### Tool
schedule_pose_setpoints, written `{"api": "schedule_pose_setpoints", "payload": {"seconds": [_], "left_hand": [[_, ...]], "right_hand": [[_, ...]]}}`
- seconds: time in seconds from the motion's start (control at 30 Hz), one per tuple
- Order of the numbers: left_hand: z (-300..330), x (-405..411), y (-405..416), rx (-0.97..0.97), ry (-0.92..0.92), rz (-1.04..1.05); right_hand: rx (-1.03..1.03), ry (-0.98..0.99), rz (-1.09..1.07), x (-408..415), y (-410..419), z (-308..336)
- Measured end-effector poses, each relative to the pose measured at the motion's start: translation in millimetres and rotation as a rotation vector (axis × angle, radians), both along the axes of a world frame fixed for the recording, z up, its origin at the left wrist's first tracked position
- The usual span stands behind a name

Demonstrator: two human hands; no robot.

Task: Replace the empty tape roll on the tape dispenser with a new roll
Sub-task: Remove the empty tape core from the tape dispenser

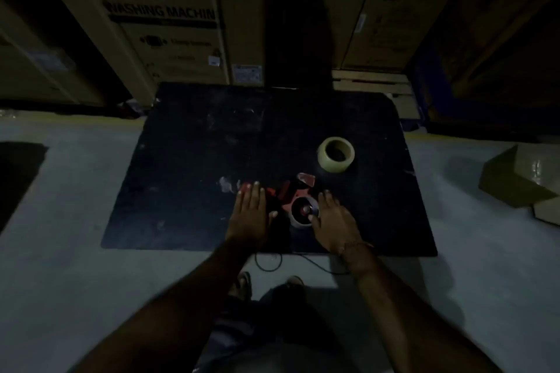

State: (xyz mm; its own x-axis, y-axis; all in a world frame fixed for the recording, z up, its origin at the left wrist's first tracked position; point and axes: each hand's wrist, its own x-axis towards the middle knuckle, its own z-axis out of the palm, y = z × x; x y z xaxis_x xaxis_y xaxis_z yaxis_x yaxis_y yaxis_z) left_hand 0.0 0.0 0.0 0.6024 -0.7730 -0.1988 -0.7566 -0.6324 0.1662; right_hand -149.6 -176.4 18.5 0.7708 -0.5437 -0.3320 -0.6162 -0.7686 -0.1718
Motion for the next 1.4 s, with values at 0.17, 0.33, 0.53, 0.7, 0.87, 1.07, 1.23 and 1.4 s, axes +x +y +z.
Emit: {"api": "schedule_pose_setpoints", "payload": {"seconds": [0.17, 0.33, 0.53, 0.7, 0.87, 1.07, 1.23, 1.4], "left_hand": [[17, -19, -2, -0.094, 0.124, -0.008], [-4, -39, -8, -0.049, 0.268, 0.110], [-33, -57, -24, -0.233, 0.607, 0.425], [-25, -58, -46, -0.302, 0.951, 0.715], [-30, -57, -59, -0.394, 1.028, 0.870], [-38, -52, -65, -0.500, 1.120, 1.022], [-44, -50, -64, -0.537, 1.106, 1.131], [-57, -47, -71, -0.610, 0.980, 1.205]], "right_hand": [[0.211, -0.064, -0.141, -2, -3, -2], [0.398, -0.137, -0.247, 3, -12, -7], [0.482, -0.150, -0.376, 10, -15, -20], [0.501, -0.131, -0.475, 20, -19, -23], [0.583, -0.147, -0.546, 27, -24, -25], [0.701, -0.207, -0.702, 29, -31, -37], [0.767, -0.184, -0.803, 30, -31, -39], [0.787, -0.190, -0.822, 37, -32, -42]]}}
